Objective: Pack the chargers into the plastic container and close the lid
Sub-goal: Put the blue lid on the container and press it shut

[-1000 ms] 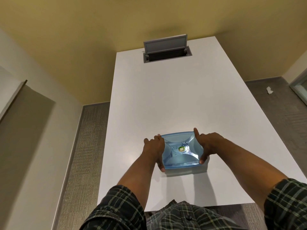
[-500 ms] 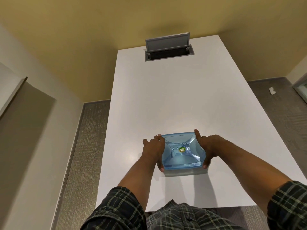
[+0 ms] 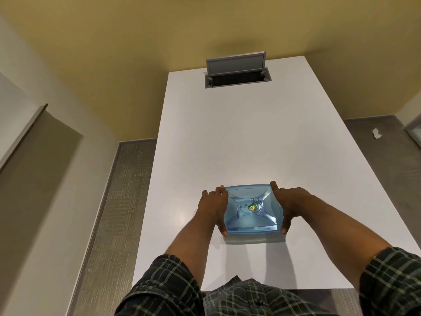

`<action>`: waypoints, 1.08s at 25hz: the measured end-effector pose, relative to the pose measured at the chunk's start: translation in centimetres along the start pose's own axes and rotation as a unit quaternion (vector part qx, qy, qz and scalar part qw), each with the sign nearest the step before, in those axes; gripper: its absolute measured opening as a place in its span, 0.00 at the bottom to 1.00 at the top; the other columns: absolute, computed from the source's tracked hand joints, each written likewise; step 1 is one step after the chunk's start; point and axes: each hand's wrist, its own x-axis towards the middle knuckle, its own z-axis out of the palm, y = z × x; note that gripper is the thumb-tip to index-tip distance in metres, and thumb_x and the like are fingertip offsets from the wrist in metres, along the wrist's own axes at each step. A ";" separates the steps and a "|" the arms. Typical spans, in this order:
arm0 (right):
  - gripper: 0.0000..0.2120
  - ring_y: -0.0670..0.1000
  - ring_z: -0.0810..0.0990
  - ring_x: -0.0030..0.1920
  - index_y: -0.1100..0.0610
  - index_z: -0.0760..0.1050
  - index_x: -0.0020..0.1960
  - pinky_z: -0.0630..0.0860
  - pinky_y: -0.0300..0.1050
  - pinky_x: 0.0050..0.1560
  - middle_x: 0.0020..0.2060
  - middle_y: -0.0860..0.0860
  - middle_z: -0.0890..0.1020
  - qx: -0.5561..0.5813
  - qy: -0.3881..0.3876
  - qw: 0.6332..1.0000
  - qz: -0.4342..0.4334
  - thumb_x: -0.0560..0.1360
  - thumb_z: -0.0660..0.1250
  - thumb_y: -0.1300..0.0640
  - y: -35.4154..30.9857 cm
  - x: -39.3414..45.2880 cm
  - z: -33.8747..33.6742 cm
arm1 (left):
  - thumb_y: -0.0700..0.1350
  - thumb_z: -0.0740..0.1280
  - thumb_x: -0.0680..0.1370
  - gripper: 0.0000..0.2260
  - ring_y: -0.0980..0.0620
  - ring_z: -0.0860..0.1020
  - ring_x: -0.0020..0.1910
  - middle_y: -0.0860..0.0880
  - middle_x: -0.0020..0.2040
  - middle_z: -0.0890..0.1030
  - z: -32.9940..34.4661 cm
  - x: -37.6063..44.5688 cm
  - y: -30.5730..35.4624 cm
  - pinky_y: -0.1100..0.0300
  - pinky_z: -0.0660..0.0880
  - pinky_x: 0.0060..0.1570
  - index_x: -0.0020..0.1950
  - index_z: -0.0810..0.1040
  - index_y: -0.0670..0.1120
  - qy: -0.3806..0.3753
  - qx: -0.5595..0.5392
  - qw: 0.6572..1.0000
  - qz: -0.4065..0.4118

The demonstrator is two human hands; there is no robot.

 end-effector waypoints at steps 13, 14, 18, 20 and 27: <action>0.67 0.55 0.78 0.61 0.48 0.45 0.72 0.77 0.49 0.58 0.60 0.50 0.78 0.121 -0.007 0.991 -0.056 0.48 0.87 0.45 0.9 0.0 0.2 | 0.64 0.83 0.56 0.69 0.39 0.72 0.70 0.39 0.76 0.65 -0.2 -0.9 0.1 0.47 0.67 0.69 0.80 0.46 0.34 0.034 -0.016 0.999 0.002; 0.61 0.54 0.78 0.59 0.47 0.49 0.67 0.78 0.48 0.56 0.57 0.49 0.78 0.157 -0.005 0.985 -0.075 0.48 0.87 0.48 1.1 -0.1 0.4 | 0.64 0.83 0.56 0.69 0.39 0.71 0.71 0.39 0.77 0.64 -0.3 -0.9 0.1 0.47 0.67 0.69 0.80 0.46 0.34 0.033 -0.014 0.999 0.001; 0.41 0.55 0.77 0.61 0.50 0.62 0.71 0.75 0.50 0.62 0.61 0.52 0.78 0.275 0.068 0.956 -0.078 0.66 0.80 0.44 1.5 0.2 1.1 | 0.64 0.83 0.57 0.69 0.39 0.68 0.74 0.38 0.79 0.60 -0.3 -1.0 0.2 0.47 0.64 0.72 0.81 0.44 0.35 0.028 -0.007 1.000 -0.003; 0.24 0.58 0.77 0.62 0.58 0.72 0.68 0.72 0.48 0.60 0.61 0.57 0.79 0.312 0.148 0.938 -0.020 0.79 0.67 0.45 1.0 1.3 1.3 | 0.64 0.83 0.58 0.69 0.40 0.68 0.74 0.38 0.79 0.60 -0.3 -0.9 0.2 0.47 0.64 0.72 0.81 0.44 0.35 0.028 -0.005 1.000 -0.004; 0.26 0.55 0.71 0.35 0.58 0.62 0.28 0.65 0.45 0.41 0.26 0.54 0.68 0.443 0.242 0.857 0.108 0.79 0.68 0.50 0.3 3.7 2.1 | 0.61 0.83 0.60 0.68 0.38 0.65 0.76 0.36 0.80 0.58 0.0 -0.4 0.5 0.46 0.63 0.75 0.81 0.43 0.33 0.023 -0.006 1.000 -0.013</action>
